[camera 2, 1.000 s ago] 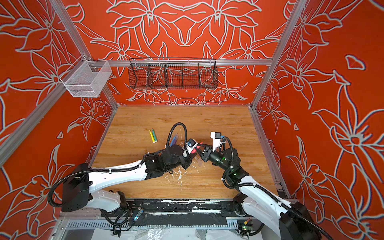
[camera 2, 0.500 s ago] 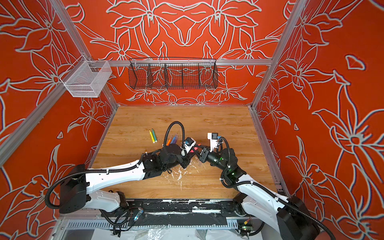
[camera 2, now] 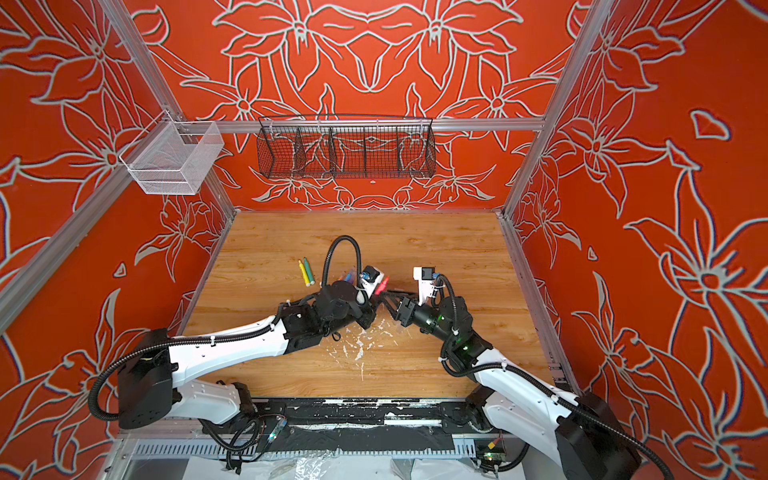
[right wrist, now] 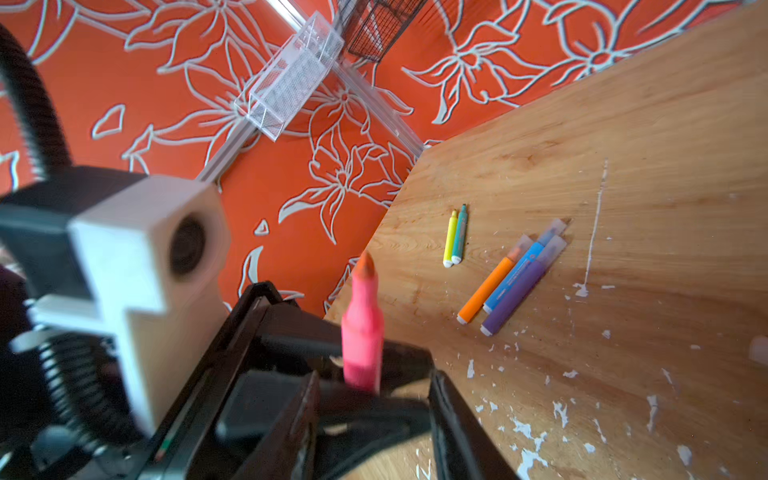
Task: Insert the pens into the pen caps
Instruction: 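Hold the pink marker upright with the left gripper while the right gripper withdraws, then move the open right gripper over a translucent cap on the table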
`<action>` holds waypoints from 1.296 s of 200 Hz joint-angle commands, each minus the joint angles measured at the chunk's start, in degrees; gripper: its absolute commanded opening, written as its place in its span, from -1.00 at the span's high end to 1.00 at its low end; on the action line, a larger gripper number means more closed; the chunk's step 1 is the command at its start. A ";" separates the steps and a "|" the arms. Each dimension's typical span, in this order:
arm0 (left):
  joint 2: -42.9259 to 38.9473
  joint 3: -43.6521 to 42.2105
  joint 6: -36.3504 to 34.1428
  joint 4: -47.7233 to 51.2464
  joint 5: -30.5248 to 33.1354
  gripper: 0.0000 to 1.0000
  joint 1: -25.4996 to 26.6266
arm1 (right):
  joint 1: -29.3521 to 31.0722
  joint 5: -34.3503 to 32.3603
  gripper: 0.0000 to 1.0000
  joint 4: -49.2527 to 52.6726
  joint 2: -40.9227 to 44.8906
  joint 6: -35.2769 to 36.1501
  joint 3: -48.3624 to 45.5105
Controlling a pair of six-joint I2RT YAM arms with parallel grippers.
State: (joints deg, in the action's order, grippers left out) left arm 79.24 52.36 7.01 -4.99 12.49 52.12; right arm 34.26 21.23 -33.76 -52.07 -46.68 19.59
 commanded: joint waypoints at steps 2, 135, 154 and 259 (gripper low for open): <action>-1.77 0.33 9.62 3.87 4.54 1.00 -5.52 | 0.30 -10.00 -0.13 12.72 3.66 2.97 2.86; -3.07 -0.87 11.10 6.44 1.99 1.00 -10.90 | -2.70 -21.61 -0.35 44.59 -22.54 3.02 23.91; -1.73 0.33 11.22 7.89 2.54 1.00 -10.90 | -2.89 -20.11 -0.36 42.34 -25.88 2.70 23.83; 0.08 1.65 11.23 9.62 4.03 1.00 -10.90 | -5.19 -16.61 -0.45 43.35 -43.70 7.66 33.18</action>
State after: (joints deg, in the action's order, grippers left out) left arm 78.28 53.15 17.65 4.03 15.46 41.21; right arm 29.69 3.20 8.45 -92.66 -40.47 50.26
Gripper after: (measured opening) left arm 0.145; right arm 0.722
